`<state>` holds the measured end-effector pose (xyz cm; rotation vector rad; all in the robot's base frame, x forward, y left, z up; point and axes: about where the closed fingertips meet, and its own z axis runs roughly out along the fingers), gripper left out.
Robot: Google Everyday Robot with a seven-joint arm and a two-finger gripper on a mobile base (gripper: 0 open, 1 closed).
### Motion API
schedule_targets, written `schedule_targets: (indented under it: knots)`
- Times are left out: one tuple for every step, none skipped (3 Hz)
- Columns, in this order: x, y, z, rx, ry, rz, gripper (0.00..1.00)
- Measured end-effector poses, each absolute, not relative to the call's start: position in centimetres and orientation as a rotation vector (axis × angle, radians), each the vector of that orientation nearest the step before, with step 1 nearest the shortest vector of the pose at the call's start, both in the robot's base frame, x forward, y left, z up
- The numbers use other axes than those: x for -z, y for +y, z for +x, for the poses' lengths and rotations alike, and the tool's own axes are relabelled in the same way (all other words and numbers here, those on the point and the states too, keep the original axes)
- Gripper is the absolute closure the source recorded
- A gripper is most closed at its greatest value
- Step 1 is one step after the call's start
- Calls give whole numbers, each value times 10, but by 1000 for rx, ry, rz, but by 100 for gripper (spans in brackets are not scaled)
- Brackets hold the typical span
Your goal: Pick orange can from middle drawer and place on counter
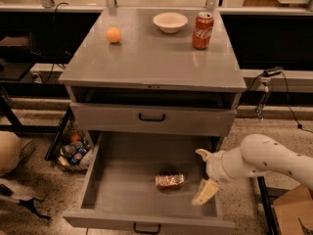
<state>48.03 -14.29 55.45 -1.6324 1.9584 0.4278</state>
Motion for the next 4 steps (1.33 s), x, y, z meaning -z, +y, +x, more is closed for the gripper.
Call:
schedule_targets:
  knots:
    - [-508, -129, 515, -460, 1888, -1601, 0]
    - [-466, -108, 536, -502, 1845, -1601, 0]
    - [-438, -78, 552, -529, 1793, -1638, 0]
    - [-412, -54, 565, -556, 1770, -1679, 0]
